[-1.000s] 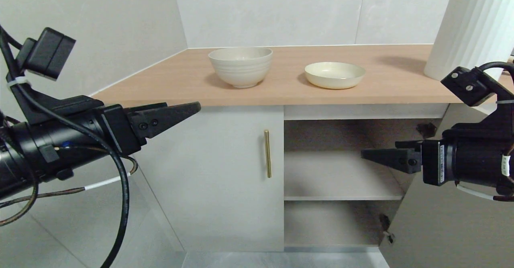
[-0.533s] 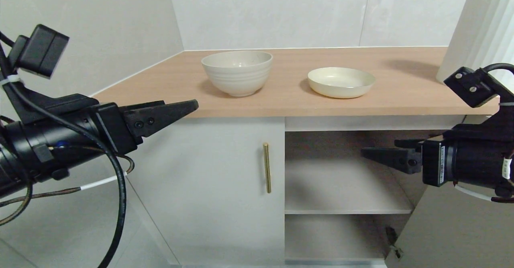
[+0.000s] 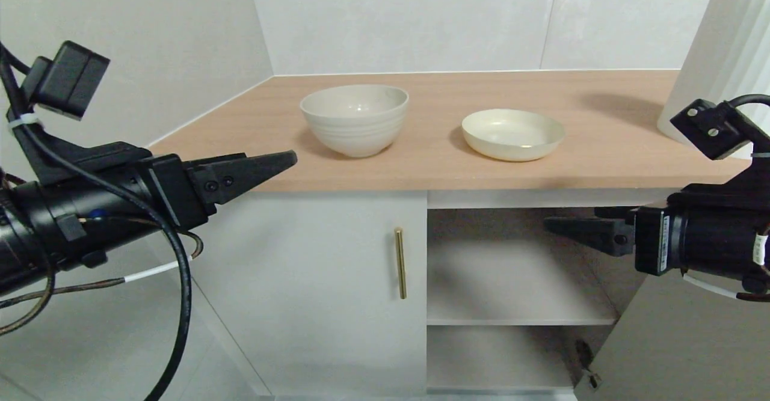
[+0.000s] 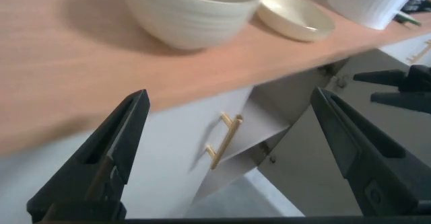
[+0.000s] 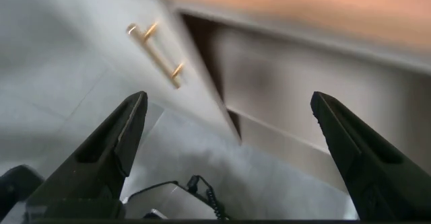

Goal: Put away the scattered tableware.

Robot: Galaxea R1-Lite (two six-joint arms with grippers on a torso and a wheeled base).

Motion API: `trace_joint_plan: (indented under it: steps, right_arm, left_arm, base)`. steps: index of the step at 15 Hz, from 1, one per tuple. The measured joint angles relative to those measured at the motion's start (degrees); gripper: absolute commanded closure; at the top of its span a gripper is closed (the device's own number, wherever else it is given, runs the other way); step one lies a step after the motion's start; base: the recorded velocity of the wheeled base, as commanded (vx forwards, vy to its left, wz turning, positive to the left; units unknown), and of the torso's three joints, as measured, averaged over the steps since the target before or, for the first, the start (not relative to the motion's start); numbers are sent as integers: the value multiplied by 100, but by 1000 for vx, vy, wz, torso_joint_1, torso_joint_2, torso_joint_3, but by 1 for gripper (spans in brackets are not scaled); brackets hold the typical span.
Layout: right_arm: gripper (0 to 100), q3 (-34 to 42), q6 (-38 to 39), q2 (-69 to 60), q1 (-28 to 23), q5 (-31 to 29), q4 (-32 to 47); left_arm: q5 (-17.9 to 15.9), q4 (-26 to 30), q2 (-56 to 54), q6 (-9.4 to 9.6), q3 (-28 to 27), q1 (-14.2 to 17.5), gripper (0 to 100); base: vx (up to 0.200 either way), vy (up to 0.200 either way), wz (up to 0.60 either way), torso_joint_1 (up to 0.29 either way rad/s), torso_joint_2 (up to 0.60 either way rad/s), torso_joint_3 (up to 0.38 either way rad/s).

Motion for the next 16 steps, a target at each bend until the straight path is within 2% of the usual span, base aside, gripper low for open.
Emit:
trace_joint_plan:
  steps: [8,12,16]
  right_arm:
    - [0,38,-6,-11,9,16,-32]
    - [0,-74,-30,256,-104,44,-884]
    - [0,-544,-369,686,-306,-44,-955]
  left_arm:
    - [-5,-22,49,0,-5,-2,0]
    - [-11,-17,204,-5,-100,30,0]
    - [-7,-15,610,-7,-447,184,0]
  base:
    - [0,0,0,121,-474,-329]
    - [0,0,0,173,-478,-314]
    - [0,0,0,69,-163,-110]
